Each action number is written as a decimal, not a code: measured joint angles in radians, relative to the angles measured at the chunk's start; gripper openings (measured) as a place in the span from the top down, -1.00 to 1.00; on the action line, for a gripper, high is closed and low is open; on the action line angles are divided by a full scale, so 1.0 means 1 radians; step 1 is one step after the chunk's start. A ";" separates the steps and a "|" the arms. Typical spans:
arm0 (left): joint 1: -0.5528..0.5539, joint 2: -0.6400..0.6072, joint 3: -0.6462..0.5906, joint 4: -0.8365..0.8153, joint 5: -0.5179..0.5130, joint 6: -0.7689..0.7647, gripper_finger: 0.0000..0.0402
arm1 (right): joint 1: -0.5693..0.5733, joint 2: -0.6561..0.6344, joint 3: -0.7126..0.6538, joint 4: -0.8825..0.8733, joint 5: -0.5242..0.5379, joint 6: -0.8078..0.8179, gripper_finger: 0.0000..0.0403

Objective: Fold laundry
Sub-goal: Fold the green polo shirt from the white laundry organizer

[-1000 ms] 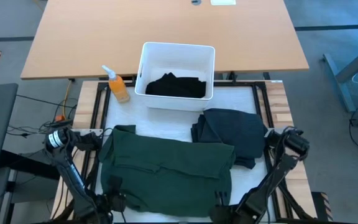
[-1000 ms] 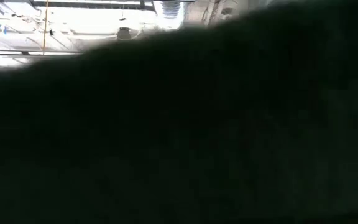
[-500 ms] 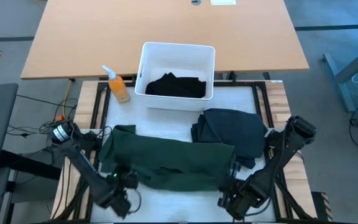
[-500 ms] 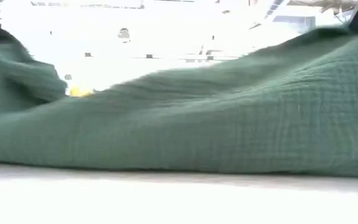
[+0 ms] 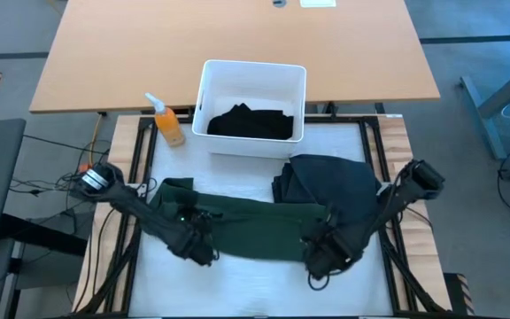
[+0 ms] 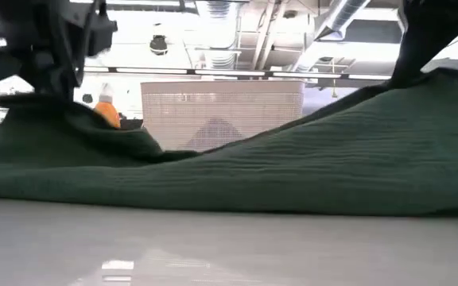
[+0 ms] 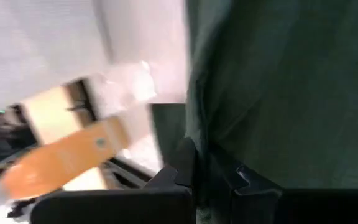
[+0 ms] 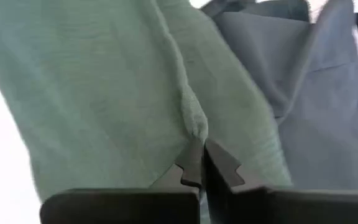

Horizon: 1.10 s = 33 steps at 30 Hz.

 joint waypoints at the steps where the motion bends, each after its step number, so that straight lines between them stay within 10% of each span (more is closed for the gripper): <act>1: 0.012 0.000 -0.013 0.023 0.029 0.017 1.00 | -0.012 0.000 -0.003 -0.012 0.001 -0.006 0.87; 18: 0.068 0.000 -0.090 0.067 -0.006 0.022 0.68 | -0.160 0.001 -0.005 -0.095 -0.102 -0.120 0.30; 33: 0.099 -0.087 -0.090 -0.055 -0.035 -0.034 0.41 | -0.086 -0.109 -0.003 -0.191 0.089 0.075 0.12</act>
